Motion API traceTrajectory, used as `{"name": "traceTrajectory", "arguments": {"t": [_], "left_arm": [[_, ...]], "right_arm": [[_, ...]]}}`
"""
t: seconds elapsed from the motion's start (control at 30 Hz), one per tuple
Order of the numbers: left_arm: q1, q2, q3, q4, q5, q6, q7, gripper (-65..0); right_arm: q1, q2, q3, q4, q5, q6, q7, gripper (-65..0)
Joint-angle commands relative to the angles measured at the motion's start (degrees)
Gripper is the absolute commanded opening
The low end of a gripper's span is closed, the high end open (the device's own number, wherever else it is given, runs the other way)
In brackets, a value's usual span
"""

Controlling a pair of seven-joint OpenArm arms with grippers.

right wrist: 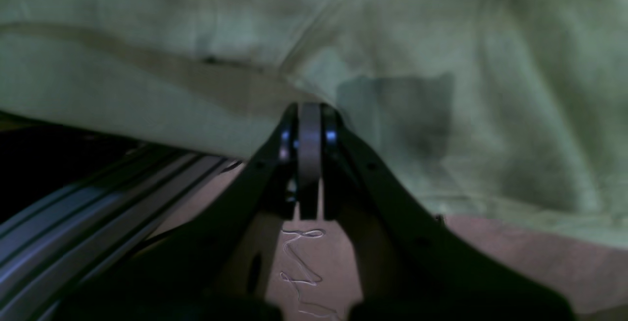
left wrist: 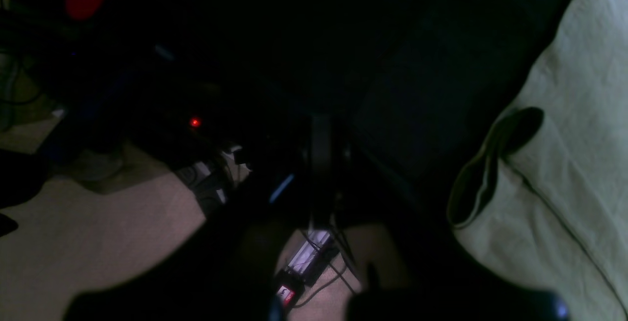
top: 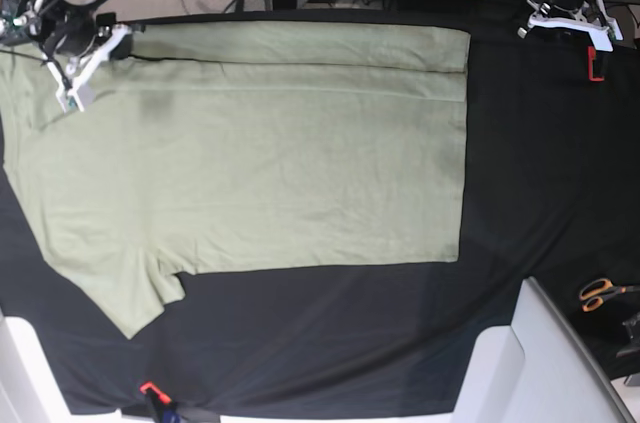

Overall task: Fold the T-shirt properly
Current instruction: 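Move the right gripper down to the shirt's collar corner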

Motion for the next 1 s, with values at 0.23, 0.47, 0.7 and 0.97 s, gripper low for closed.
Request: {"name": "traceTrajectory", "arguments": {"t": [0.23,0.47,0.7,0.97], "left_arm": [[0.5,-0.54,-0.61,0.59,-0.5,-0.12,-0.93,-65.0],[0.5,-0.54,-0.61,0.59,-0.5,-0.12,-0.93,-65.0],[0.5,-0.54,-0.52,0.59,-0.5,-0.12,-0.93,-65.0],[-0.73,-0.54,-0.35,0.59,-0.5,-0.12,-0.67,-65.0]], "right_arm": [[4.05,0.42,0.24,-5.43,-2.42,0.28,0.96,-64.8],[5.37,0.42,-0.29,-5.78,-2.6,0.28,3.95,-64.8],[6.51,2.0,-0.29,-5.34,-2.6,0.28,3.51,-64.8],[7.48,4.2,-0.29,-1.83,-2.6,0.28,3.87,-64.8]]}}
